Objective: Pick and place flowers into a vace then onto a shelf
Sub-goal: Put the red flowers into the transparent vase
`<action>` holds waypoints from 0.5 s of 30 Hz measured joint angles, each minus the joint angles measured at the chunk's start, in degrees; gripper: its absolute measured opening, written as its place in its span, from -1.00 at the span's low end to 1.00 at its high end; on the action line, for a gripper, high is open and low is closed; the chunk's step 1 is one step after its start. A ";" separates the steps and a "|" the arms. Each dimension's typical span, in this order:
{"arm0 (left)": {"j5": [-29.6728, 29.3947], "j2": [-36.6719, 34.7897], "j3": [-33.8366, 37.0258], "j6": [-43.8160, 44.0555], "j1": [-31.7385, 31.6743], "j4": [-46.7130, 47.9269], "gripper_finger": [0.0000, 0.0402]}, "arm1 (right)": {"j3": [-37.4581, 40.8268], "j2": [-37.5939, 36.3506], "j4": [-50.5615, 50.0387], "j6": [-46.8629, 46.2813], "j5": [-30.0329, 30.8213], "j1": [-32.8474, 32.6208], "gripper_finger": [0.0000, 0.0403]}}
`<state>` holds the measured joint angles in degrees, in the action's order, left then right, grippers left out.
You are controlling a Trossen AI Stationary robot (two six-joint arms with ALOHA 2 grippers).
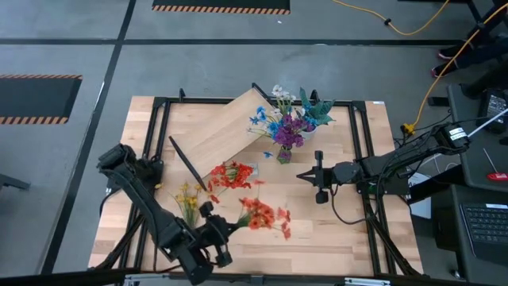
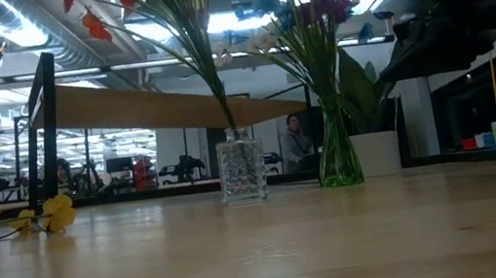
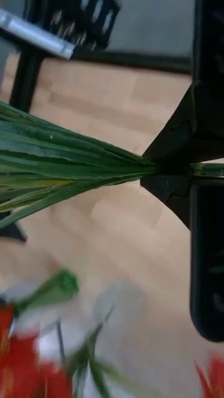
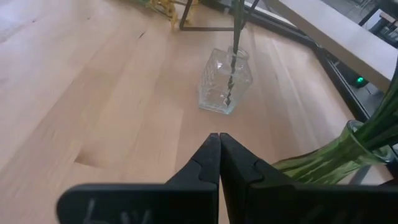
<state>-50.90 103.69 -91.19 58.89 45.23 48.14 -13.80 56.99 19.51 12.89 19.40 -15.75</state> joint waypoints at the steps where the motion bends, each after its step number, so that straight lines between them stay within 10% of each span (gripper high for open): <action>1: 1.46 0.08 0.49 -2.62 -0.42 -2.73 -0.95 | 0.00 0.00 0.00 0.53 0.00 -0.02 -0.96; 7: 10.55 -0.27 11.34 -22.94 -4.01 -32.29 -0.95 | 0.00 0.00 -0.10 1.11 -0.02 -0.02 -0.96; 15: -1.90 -4.80 30.54 -37.63 -0.91 -63.91 -0.96 | 0.00 0.02 -0.55 1.11 -0.02 0.00 -0.96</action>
<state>-52.81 98.89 -60.65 21.26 44.32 -15.77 -13.80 57.01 18.96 14.00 19.38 -15.75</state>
